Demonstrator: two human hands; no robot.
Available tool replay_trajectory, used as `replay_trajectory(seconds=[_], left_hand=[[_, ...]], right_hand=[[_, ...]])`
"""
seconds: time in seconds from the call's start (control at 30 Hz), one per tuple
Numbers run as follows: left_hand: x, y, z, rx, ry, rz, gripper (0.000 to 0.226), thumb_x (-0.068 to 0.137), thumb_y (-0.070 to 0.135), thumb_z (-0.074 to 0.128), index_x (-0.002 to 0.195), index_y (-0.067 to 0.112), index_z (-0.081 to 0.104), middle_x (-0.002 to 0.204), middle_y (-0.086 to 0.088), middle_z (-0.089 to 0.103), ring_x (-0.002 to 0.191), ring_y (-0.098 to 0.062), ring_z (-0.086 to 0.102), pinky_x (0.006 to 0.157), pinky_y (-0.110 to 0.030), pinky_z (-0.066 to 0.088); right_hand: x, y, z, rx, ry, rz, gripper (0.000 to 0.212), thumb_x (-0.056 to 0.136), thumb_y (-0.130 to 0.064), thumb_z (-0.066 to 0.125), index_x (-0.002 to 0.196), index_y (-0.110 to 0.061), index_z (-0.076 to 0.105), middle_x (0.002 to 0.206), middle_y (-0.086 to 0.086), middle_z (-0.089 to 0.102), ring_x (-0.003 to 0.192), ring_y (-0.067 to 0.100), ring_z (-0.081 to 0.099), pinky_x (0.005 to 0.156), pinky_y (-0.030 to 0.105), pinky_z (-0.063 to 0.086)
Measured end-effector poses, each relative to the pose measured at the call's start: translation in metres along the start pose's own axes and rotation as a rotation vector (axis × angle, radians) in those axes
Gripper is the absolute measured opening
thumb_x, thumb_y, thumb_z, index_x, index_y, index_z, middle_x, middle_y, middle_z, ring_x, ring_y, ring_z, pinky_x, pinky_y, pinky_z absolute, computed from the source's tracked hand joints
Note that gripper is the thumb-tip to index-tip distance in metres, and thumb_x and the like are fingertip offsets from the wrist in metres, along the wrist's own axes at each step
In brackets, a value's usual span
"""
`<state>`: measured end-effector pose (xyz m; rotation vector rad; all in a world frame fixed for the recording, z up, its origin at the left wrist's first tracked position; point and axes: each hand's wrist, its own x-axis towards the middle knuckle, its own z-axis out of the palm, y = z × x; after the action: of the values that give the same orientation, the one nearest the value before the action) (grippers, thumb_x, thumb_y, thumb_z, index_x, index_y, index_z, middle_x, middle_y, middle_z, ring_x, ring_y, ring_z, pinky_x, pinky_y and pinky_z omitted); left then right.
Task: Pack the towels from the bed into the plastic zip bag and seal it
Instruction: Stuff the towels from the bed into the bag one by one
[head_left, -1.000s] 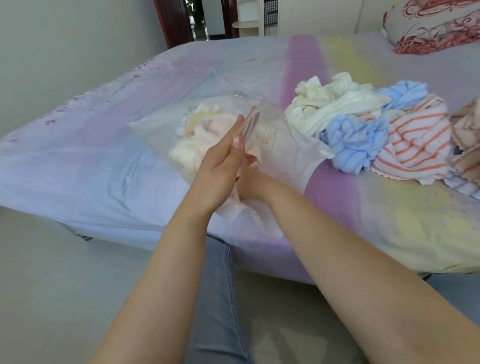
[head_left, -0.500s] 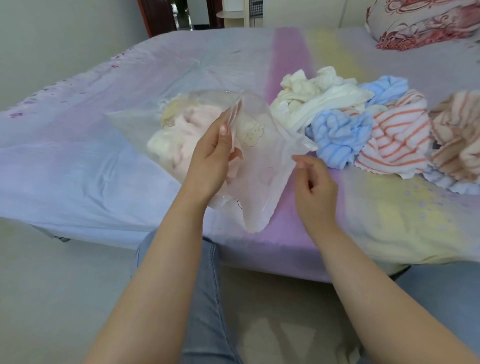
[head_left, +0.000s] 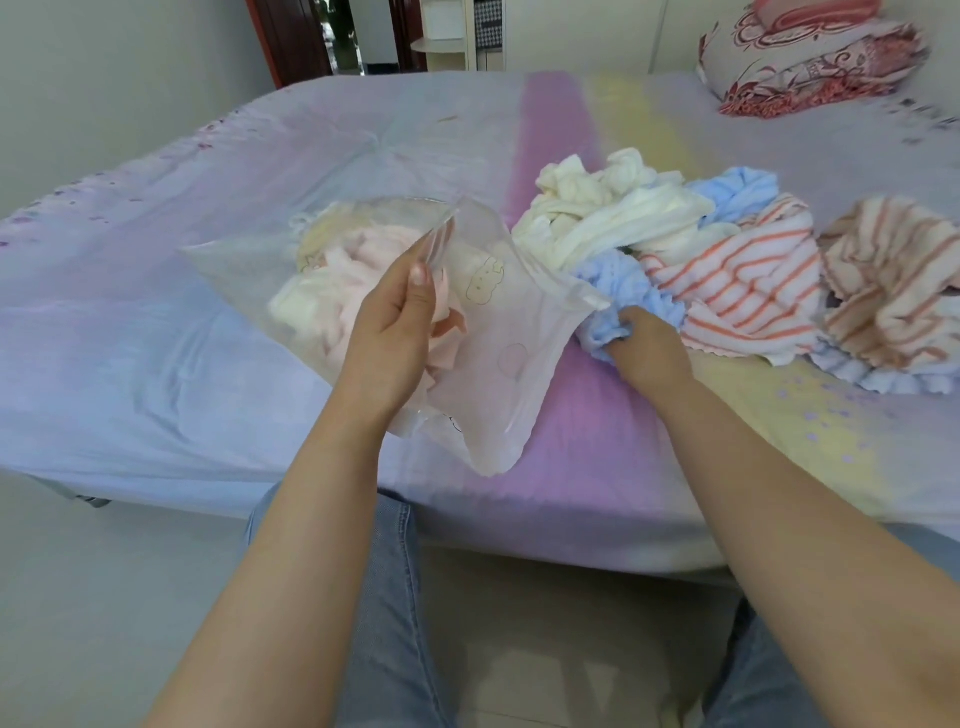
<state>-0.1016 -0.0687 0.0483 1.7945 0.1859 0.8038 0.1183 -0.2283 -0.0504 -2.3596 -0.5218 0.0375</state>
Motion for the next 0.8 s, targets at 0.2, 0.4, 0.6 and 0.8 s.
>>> replay_trajectory(seconds=[0.2, 0.4, 0.6, 0.8], left_hand=[[0.000, -0.003, 0.004, 0.059, 0.002, 0.020, 0.038, 0.106, 0.026, 0.027, 0.142, 0.028, 0.041, 0.142, 0.018, 0.043, 0.115, 0.019, 0.047, 0.081, -0.003, 0.043], [-0.006, 0.003, 0.010, 0.225, 0.025, 0.117, 0.037, 0.106, 0.021, 0.028, 0.139, 0.019, 0.044, 0.135, 0.011, 0.048, 0.101, 0.015, 0.055, 0.079, -0.005, 0.043], [-0.013, -0.006, -0.006, 0.688, 0.146, 0.166, 0.041, 0.101, 0.033, 0.030, 0.132, 0.019, 0.054, 0.119, -0.006, 0.052, 0.108, -0.022, 0.048, 0.093, -0.031, 0.042], [-0.028, 0.017, -0.009, 0.979, 0.291, 0.099, 0.030, 0.096, 0.034, 0.049, 0.123, 0.028, 0.062, 0.095, -0.001, 0.060, 0.080, -0.026, 0.060, 0.059, -0.029, 0.033]], right_hand=[[-0.109, -0.044, -0.021, 0.175, -0.001, -0.116, 0.030, 0.082, -0.017, 0.052, 0.058, -0.023, 0.035, 0.062, -0.003, 0.043, 0.068, 0.024, 0.044, 0.057, 0.033, 0.032], [-0.110, -0.031, 0.006, -0.188, 0.048, -0.229, 0.049, 0.077, -0.023, 0.060, 0.124, -0.034, 0.050, 0.160, 0.007, 0.000, 0.145, 0.039, 0.004, 0.113, 0.052, 0.016], [-0.039, -0.026, 0.007, -0.370, -0.196, -0.050, 0.069, 0.089, -0.033, 0.052, 0.148, -0.031, 0.015, 0.158, 0.010, -0.021, 0.144, 0.042, -0.014, 0.113, 0.060, 0.007], [-0.025, -0.019, 0.013, -0.133, -0.201, -0.172, 0.043, 0.072, -0.051, 0.038, 0.083, -0.012, 0.054, 0.089, 0.012, 0.060, 0.086, 0.029, 0.057, 0.069, 0.034, 0.040]])
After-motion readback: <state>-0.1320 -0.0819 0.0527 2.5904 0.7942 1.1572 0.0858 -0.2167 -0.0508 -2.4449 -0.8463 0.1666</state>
